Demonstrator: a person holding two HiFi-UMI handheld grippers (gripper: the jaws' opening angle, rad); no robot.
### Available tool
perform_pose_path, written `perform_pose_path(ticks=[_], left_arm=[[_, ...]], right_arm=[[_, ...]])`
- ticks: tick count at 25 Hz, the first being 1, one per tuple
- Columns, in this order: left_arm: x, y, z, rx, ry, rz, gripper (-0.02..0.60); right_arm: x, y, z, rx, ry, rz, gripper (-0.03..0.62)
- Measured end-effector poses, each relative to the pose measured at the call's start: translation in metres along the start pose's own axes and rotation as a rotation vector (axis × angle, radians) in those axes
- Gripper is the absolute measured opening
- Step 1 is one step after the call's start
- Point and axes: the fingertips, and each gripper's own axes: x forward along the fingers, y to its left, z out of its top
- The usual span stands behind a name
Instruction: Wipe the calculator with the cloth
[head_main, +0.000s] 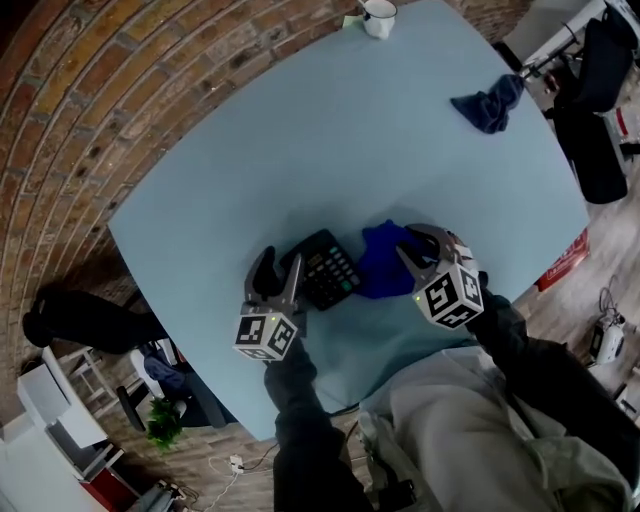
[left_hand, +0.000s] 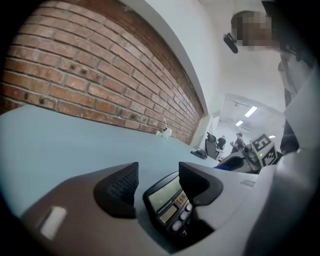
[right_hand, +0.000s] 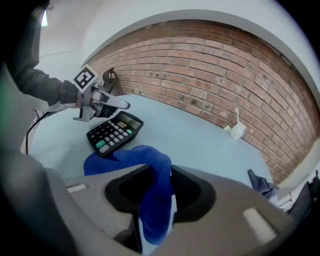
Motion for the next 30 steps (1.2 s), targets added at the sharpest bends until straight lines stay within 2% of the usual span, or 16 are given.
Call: perform_pose_path(ticks=[3,7,9,12,14,16,18,22,24,27,30], left_arm=[[-0.046,0.01,0.015,-0.029,-0.095,0.133,0.256],[-0.117,0.002,0.021,-0.129,-0.247,0.287,0.244],[-0.144,-0.009,0.005,-0.188,-0.305,0.332,0.156],[-0.172,-0.033,-0.019,-0.225,-0.347,0.383,0.015],[-0.186,-0.054,-0.029,-0.234,-0.364,0.397,0.005],[-0.195,-0.079,-0.039,-0.255,-0.372,0.386,0.005],[-0.203,-0.101,-0.047,-0.293,-0.39,0.363,0.005],[-0.215,-0.125,-0.056,-0.362,-0.431,0.33,0.003],[-0.211,-0.128,-0.055,-0.37,-0.435,0.309,0.003],[-0.207,-0.133,-0.047,-0.368,-0.457,0.276,0.003],[-0.2,-0.14,-0.046,-0.367,-0.455,0.246,0.003]], right_arm=[[-0.019,-0.035,-0.009,0.044,-0.046,-0.069,0.18],[-0.045,-0.071,-0.012,0.095,-0.145,-0.147,0.183],[-0.059,-0.071,-0.01,0.049,-0.194,-0.193,0.181],[-0.08,-0.048,0.001,-0.104,-0.278,-0.274,0.158],[-0.095,-0.023,0.017,-0.135,-0.351,-0.277,0.119],[-0.107,0.004,0.027,-0.096,-0.419,-0.21,0.103],[-0.115,0.034,0.037,-0.059,-0.475,-0.098,0.089],[-0.125,0.086,0.049,-0.008,-0.528,0.104,0.044],[-0.128,0.104,0.05,0.074,-0.531,0.198,0.006],[-0.125,0.122,0.043,0.169,-0.499,0.305,0.003],[-0.124,0.136,0.033,0.205,-0.471,0.373,0.003]])
